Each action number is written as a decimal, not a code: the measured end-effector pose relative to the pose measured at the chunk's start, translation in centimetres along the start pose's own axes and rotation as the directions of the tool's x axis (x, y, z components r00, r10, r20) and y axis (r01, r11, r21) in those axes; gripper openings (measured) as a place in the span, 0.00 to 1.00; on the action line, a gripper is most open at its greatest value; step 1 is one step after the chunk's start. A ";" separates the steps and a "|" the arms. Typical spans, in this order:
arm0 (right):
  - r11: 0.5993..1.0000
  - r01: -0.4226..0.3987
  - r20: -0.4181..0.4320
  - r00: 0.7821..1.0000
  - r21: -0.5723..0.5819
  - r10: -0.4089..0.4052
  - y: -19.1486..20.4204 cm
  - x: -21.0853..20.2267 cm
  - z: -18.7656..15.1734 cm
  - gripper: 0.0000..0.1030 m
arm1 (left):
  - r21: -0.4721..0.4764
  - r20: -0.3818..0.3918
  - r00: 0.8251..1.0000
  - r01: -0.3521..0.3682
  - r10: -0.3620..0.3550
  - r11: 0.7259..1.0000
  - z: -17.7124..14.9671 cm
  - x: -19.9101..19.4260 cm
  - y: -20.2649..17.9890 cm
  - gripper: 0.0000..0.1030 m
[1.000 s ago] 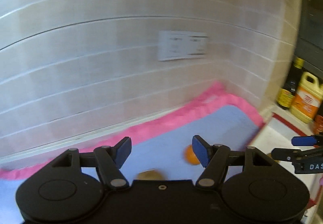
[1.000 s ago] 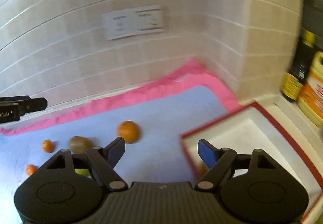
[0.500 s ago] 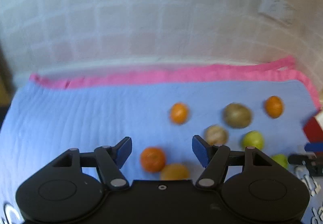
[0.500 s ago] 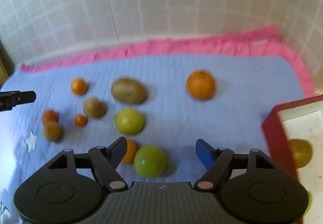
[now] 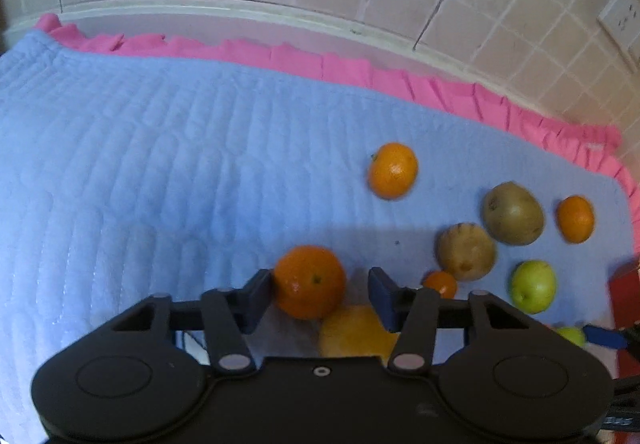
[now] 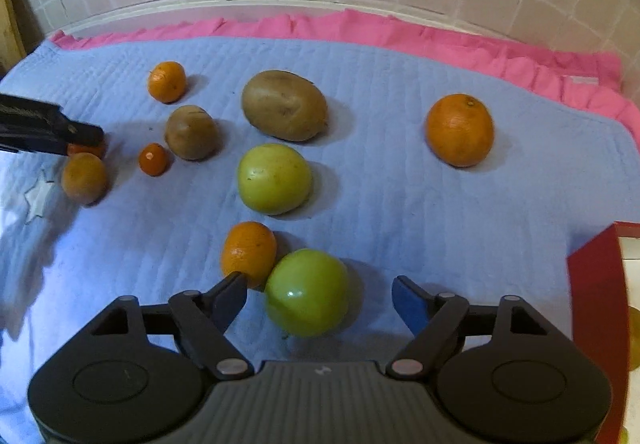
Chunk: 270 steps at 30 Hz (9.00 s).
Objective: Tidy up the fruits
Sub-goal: 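Grasp an orange with the left tool while the right tool grasps a green apple, then carry the orange and apple into the box and open both tools, then move both tools back over the remaining fruit on the mat, then grasp a small tangerine with the left tool while the right tool grasps a yellow-green apple, then carry the tangerine and apple into the box and open both tools, then move both tools back over the mat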
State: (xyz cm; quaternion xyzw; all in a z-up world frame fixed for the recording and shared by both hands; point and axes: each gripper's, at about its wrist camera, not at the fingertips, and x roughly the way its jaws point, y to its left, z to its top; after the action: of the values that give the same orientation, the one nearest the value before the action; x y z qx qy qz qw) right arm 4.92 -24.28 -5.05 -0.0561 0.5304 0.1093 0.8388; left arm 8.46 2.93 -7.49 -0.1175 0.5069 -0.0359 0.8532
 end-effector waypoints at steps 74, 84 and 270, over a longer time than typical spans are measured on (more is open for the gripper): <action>0.670 0.242 -0.025 0.948 0.702 -0.316 -29.2 -11.1 -19.0 0.48 | 0.636 -0.546 0.765 0.643 -0.341 0.426 -9.5 7.4 -52.6 0.46; 0.675 0.257 -0.059 0.951 0.691 -0.302 -28.5 -10.3 -18.7 0.49 | 0.633 -0.546 0.771 0.636 -0.327 0.441 -9.5 7.7 -52.1 0.62; 0.819 -0.154 0.284 0.959 0.552 -0.011 -13.8 -10.0 -0.3 0.82 | 0.268 0.203 0.970 0.074 -0.131 0.961 1.3 -10.7 -1.8 0.77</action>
State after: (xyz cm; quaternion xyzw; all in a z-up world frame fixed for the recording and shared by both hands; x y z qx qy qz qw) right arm 3.95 -39.00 3.53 0.2323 0.4190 -0.0155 0.8776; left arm 4.52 3.30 2.72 -0.0350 0.3938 -0.1328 0.9089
